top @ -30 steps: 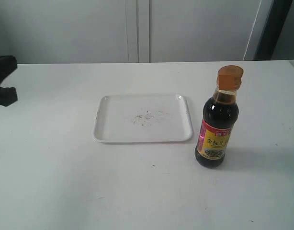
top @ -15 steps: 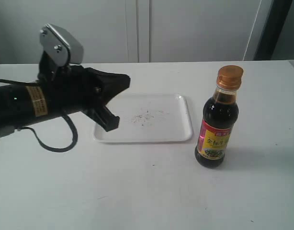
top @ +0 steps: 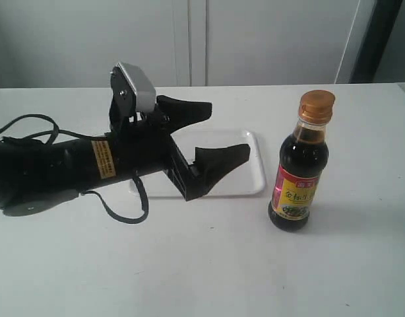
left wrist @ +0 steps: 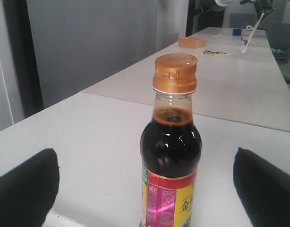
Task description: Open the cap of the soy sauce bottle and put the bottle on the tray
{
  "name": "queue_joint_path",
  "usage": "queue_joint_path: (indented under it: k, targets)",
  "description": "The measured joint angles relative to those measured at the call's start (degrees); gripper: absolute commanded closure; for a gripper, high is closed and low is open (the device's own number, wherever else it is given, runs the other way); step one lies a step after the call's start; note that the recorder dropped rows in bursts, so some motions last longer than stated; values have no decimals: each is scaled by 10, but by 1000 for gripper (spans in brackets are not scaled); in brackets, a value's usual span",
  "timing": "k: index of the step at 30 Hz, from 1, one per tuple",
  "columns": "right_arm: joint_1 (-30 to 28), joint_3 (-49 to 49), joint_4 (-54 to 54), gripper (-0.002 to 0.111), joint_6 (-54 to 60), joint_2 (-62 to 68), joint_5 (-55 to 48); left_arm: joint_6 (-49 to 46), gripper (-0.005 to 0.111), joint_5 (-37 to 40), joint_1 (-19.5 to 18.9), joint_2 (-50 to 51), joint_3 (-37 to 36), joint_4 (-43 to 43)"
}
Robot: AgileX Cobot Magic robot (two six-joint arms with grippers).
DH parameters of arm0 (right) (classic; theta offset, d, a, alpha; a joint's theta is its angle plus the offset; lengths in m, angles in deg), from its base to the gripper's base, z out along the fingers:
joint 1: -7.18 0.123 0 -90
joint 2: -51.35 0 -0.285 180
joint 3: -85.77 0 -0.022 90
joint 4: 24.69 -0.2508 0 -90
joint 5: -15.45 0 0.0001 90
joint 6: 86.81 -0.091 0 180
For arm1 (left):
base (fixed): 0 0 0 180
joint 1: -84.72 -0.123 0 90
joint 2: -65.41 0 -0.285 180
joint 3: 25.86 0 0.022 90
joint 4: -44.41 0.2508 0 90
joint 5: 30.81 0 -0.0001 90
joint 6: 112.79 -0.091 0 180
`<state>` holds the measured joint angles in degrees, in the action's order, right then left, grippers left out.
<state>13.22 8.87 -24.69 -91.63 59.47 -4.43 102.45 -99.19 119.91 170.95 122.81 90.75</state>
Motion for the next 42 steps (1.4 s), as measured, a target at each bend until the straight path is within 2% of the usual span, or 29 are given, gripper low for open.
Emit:
queue_joint_path:
  k: [9, 23, 42]
  targets:
    - [0, 0, 0, 108, 0, 0, 0, 1, 2, -7, 48, 82, 103, 63]
    - [0, 0, 0, 108, -1, 0, 0, 93, 2, -8, 73, 190, 257, 73]
    - [0, 0, 0, 108, -1, 0, 0, 121, 2, -8, 86, 271, 331, 75]
